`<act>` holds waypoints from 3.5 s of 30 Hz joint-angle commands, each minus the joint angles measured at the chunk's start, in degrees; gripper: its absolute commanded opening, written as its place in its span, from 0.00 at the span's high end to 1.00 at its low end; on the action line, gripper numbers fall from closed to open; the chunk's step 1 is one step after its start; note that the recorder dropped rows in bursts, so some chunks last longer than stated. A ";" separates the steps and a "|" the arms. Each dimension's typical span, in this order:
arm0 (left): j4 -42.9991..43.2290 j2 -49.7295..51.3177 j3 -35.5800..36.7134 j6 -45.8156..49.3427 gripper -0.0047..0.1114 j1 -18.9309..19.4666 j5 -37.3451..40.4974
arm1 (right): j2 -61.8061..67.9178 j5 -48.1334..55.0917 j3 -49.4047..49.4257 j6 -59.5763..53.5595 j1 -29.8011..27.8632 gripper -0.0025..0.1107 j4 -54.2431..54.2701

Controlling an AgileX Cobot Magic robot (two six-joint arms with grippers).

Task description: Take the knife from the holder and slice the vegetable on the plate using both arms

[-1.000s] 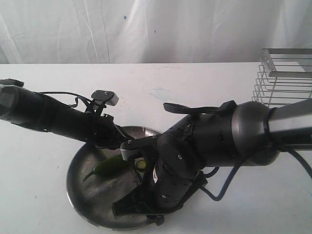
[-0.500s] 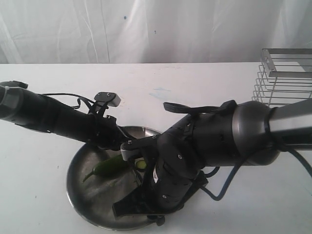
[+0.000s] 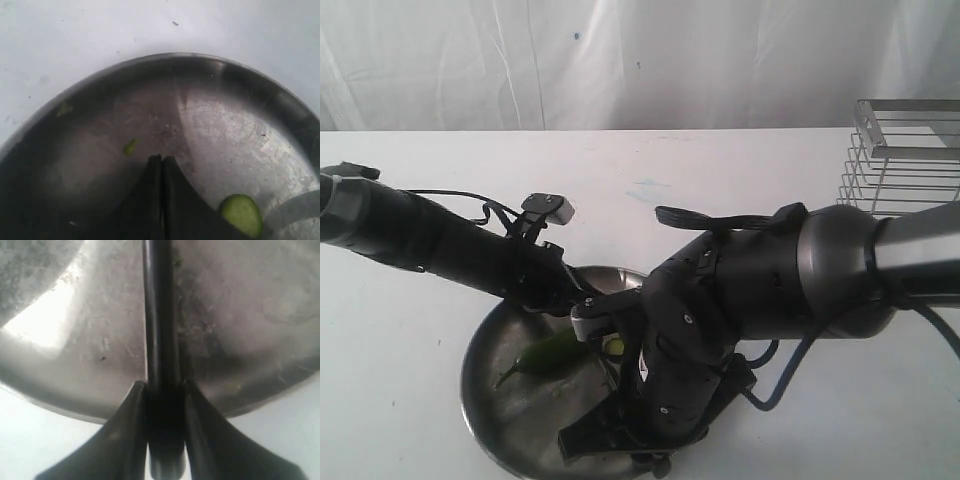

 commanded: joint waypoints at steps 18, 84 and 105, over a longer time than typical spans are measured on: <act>-0.95 -15.40 -0.93 -1.86 0.96 5.46 2.78 | -4.33 6.31 -0.59 -0.78 -0.11 0.98 -2.98; -0.68 -2.78 6.30 1.64 0.96 1.89 0.93 | -4.33 5.80 -0.39 -0.88 -0.11 0.98 0.04; 1.75 -2.78 6.53 0.59 0.96 1.89 6.64 | -4.33 12.36 -0.39 -3.56 -0.11 0.98 1.16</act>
